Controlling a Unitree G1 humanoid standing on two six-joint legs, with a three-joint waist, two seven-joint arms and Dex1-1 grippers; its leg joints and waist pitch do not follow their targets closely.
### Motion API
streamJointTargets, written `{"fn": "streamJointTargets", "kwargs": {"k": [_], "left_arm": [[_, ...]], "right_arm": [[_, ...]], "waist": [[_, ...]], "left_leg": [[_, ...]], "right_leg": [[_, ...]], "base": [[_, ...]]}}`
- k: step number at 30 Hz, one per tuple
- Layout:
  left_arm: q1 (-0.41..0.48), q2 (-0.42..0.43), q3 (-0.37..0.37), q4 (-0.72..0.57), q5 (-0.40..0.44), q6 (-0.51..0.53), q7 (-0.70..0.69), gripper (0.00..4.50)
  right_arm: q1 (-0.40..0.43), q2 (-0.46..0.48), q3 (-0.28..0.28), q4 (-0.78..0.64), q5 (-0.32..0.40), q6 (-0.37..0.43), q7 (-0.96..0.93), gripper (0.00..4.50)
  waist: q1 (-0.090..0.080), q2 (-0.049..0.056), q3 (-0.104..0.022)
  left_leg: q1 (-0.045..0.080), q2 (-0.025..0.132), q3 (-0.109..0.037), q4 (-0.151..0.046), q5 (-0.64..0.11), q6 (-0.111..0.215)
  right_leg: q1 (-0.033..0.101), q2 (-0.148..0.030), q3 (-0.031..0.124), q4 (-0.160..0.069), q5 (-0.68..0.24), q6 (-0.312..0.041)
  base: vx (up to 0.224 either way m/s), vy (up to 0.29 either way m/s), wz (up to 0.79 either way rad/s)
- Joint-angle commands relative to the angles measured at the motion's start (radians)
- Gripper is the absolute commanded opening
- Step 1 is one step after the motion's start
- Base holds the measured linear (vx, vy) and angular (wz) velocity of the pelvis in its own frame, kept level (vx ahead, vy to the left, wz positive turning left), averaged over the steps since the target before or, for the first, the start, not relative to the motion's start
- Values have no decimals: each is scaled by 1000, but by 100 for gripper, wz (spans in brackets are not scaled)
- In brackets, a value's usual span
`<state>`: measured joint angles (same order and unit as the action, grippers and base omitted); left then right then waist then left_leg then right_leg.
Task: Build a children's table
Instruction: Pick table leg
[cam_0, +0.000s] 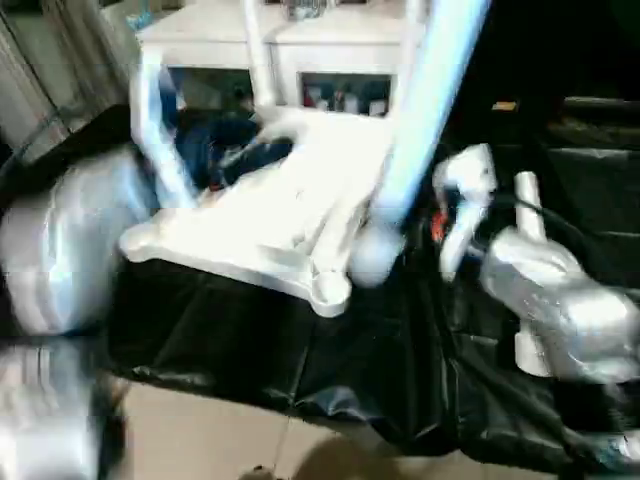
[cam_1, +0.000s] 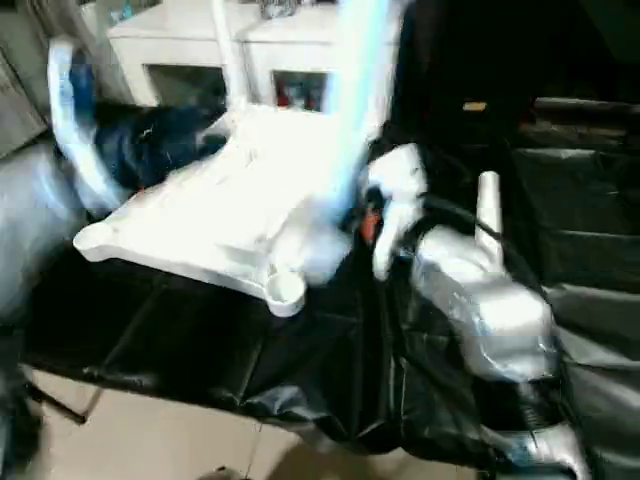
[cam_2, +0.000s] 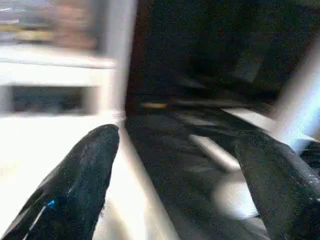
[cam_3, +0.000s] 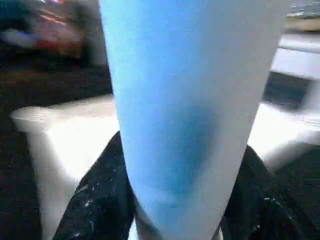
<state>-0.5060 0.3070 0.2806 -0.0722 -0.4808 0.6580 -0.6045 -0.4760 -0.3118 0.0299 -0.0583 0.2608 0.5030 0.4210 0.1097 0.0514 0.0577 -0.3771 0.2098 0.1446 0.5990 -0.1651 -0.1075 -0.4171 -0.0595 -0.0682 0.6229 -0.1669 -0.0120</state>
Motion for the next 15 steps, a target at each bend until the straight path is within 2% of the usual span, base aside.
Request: {"fn": "streamJointTargets", "kwargs": {"k": [1,2,3,4,5,6,7,8,9,10,11,12,13,14,15], "left_arm": [[57,-16,12,-51,136,-103,157,417],[122,-9,-44,-60,230,-164,208,417],[144,-4,-70,-57,266,-187,228,417],[194,-52,-92,-44,311,-269,303,417],[194,-52,-92,-44,311,-269,303,417],[211,-90,-88,-35,317,-293,349,417],[227,-117,-96,-20,338,-325,393,417],[233,-119,-111,-4,362,-352,408,417],[233,-119,-111,-4,362,-352,408,417],[237,-127,-124,17,390,-372,435,417],[239,-132,-131,28,403,-378,448,417],[238,-145,-135,45,423,-397,469,417],[237,-148,-138,52,429,-410,475,417],[237,-149,-138,54,429,-412,476,417],[234,-152,-140,61,430,-418,481,417]], "right_arm": [[-3,62,-26,6,-11,-40,-100,188],[9,109,-45,3,-5,-37,-153,188],[16,118,-40,2,-11,-41,-165,188],[45,140,-10,3,-45,-87,-180,188],[45,140,-10,3,-45,-87,-180,188],[62,171,-13,15,-43,-109,-192,188],[81,206,-25,29,-35,-130,-208,188],[93,215,-25,38,-42,-148,-219,188],[93,215,-25,38,-42,-148,-219,188],[112,218,-19,52,-56,-154,-238,188],[124,220,-19,57,-60,-155,-246,188],[142,232,-29,59,-64,-156,-260,188],[148,237,-34,55,-61,-156,-262,188],[149,238,-35,54,-60,-156,-263,188],[158,237,-38,49,-59,-153,-263,188]], "waist": [[-5,-9,-75],[-9,-24,-74],[-17,-20,-72],[-20,-21,-74],[-22,-20,-76],[-18,-10,-80],[-21,-21,-75],[-19,-21,-76],[-19,-13,-77],[-19,-1,-80],[-20,-12,-76],[-19,16,-78],[-19,2,-79],[-17,-5,-80],[-11,-1,-81]], "left_leg": [[4,-7,15,-59,-192,-5],[4,-2,12,-65,-205,4],[2,-2,8,-72,-236,0],[11,1,6,-73,-271,-2],[12,2,6,-72,-272,0],[13,5,7,-70,-264,2],[10,4,10,-72,-276,4],[8,3,9,-72,-276,6],[6,3,6,-74,-286,4],[5,3,3,-74,-282,0],[4,2,7,-74,-285,-2],[6,0,4,-72,-297,-8],[-1,-7,9,-69,-284,13],[-5,-11,13,-66,-264,31],[-13,-14,17,-58,-221,71]], "right_leg": [[51,-50,29,-105,-460,-28],[48,-49,29,-110,-452,-17],[50,-49,26,-104,-457,-7],[46,-48,27,-107,-451,-6],[46,-49,29,-106,-431,-14],[41,-50,33,-104,-381,-41],[41,-48,35,-105,-357,-61],[43,-49,36,-103,-354,-64],[44,-50,37,-102,-345,-62],[47,-51,37,-97,-328,-64],[46,-49,38,-101,-314,-60],[46,-53,40,-98,-312,-64],[56,-64,45,-99,-318,-72],[60,-70,50,-102,-322,-77],[67,-92,62,-106,-342,-91]], "base": [[0,0,0],[0,0,0],[0,0,0],[0,0,0],[0,0,0],[0,0,0],[0,0,0],[0,0,0],[0,0,0],[0,0,0],[0,0,0],[0,0,0],[0,0,0],[0,0,0],[0,0,0]]}}
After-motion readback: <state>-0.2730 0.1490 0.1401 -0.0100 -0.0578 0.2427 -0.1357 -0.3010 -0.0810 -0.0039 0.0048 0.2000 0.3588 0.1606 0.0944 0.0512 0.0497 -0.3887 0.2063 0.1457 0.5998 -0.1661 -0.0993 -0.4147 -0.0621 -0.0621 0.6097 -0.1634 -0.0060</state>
